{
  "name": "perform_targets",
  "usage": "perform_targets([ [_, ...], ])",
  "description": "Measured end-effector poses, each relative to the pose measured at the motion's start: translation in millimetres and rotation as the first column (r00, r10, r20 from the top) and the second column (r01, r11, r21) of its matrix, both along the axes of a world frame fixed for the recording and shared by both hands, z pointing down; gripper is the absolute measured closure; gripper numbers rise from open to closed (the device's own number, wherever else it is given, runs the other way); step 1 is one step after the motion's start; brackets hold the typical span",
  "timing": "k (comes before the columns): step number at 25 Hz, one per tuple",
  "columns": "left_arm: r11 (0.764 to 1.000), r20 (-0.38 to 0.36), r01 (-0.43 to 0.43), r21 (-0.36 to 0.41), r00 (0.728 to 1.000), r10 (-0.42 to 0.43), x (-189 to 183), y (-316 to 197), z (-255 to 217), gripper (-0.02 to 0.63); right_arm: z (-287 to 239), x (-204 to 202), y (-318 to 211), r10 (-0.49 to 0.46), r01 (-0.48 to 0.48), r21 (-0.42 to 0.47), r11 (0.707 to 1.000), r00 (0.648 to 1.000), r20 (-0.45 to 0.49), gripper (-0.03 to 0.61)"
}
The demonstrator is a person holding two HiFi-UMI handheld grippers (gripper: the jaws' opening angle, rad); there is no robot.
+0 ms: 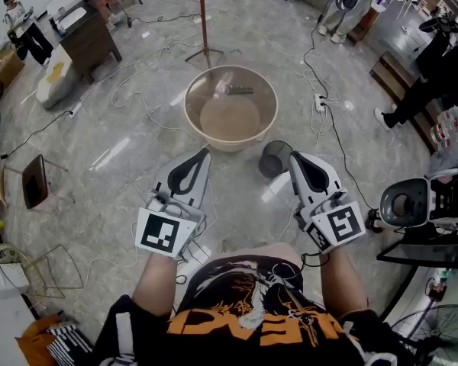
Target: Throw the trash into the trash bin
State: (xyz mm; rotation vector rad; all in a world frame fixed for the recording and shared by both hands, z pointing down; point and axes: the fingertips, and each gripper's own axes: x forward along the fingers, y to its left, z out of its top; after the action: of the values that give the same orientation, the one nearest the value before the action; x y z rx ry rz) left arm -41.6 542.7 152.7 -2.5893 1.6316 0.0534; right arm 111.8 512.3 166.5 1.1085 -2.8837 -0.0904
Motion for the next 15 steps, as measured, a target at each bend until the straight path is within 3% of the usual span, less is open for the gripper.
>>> perform_targets([
  [15,1.000,0.004,-0.002,-0.009,1.000,0.003,-1.3,-3.6,1.9,0.592,0.2,-7.6,-3.0,-0.020,0.020,0.002,1.000,1.000,-0.008,0.565],
])
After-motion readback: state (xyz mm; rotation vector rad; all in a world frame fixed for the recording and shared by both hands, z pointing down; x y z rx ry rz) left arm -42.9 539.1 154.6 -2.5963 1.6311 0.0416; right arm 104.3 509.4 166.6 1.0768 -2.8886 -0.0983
